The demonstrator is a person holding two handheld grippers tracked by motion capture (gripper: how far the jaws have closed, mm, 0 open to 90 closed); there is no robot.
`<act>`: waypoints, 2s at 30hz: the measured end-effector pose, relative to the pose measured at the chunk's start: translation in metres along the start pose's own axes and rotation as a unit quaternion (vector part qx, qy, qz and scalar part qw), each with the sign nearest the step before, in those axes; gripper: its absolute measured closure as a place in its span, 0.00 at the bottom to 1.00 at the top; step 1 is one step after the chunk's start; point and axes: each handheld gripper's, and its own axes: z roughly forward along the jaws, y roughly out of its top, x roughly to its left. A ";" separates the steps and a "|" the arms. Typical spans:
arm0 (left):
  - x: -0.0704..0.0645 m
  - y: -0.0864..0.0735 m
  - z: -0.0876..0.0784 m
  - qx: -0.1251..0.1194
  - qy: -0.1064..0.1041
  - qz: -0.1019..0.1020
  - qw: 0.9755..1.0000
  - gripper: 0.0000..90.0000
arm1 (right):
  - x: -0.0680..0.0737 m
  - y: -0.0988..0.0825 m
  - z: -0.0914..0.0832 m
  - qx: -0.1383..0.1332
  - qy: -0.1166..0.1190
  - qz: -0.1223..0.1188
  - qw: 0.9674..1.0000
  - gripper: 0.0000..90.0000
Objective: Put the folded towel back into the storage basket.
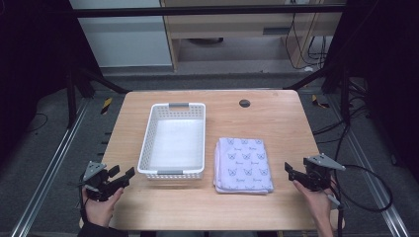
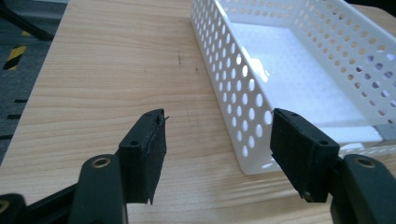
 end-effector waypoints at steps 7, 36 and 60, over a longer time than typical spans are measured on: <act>-0.012 0.000 -0.005 -0.009 -0.013 0.021 1.000 0.40 | 0.002 0.002 -0.005 -0.010 0.014 -0.003 1.000 0.31; -0.101 0.057 0.003 -0.041 -0.079 0.098 0.991 0.40 | 0.021 0.054 -0.028 -0.065 0.061 -0.012 0.996 0.30; -0.186 0.051 0.038 -0.006 -0.132 0.146 0.980 0.42 | 0.026 0.070 -0.017 -0.063 0.066 -0.017 0.996 0.19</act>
